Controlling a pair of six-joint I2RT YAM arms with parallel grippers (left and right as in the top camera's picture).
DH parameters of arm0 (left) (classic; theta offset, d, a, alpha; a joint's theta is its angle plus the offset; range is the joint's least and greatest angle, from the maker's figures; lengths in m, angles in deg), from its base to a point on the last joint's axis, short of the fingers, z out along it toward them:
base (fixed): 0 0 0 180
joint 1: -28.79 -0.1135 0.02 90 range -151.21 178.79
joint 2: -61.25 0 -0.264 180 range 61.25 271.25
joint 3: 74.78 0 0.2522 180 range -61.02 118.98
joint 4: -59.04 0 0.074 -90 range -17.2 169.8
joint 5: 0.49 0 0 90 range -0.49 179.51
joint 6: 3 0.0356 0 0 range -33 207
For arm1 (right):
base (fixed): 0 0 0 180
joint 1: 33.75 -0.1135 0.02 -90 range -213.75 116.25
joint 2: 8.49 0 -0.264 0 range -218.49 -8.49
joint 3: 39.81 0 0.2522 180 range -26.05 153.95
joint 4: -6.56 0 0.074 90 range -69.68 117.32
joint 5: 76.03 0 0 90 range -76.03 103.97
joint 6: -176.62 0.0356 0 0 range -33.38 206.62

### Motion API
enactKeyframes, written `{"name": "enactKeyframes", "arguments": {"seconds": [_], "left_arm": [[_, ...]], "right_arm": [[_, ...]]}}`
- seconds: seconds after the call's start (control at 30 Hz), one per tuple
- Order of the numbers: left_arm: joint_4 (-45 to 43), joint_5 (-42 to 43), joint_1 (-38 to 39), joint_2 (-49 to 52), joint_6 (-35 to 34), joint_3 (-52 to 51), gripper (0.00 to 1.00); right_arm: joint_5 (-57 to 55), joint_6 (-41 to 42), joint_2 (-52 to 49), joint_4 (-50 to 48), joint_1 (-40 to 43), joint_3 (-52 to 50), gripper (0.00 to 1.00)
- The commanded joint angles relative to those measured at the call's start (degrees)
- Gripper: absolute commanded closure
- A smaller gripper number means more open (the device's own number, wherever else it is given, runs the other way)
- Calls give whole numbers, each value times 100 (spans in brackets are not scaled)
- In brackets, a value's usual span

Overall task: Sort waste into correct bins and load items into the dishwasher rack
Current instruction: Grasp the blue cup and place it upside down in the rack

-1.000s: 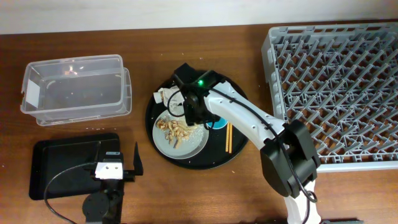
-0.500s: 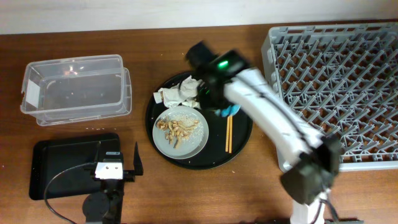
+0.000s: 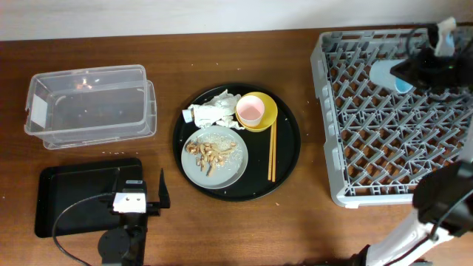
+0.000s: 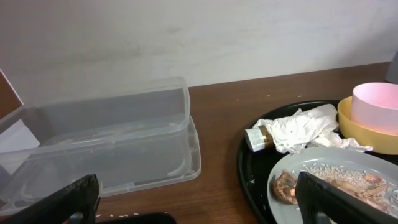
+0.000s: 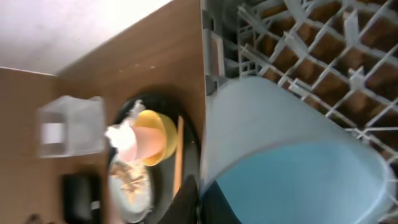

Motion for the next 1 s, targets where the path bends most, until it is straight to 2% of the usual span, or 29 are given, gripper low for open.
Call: {"name": "enactKeyframes", "arguments": {"seconds": [0.0, 0.2, 0.4, 0.47, 0.7, 0.97], "left_arm": [[28, 22, -4, -28, 90, -22, 1], [28, 22, -4, -28, 90, -22, 1], [28, 22, -4, -28, 90, -22, 1], [28, 22, -4, -28, 90, -22, 1], [28, 22, -4, -28, 90, -22, 1], [28, 22, -4, -28, 90, -22, 1]], "right_arm": [[1512, -442, -671, 131, 588, -33, 96], [1456, -986, -1279, 179, 1239, -35, 96], [1606, -997, -1388, 90, 1270, -284, 96], [1843, -1239, -1480, 81, 1268, -470, 96], [1742, -1224, -1821, 87, 1281, -485, 96], [1296, -1121, -1764, 933, 1917, -483, 90]]}}
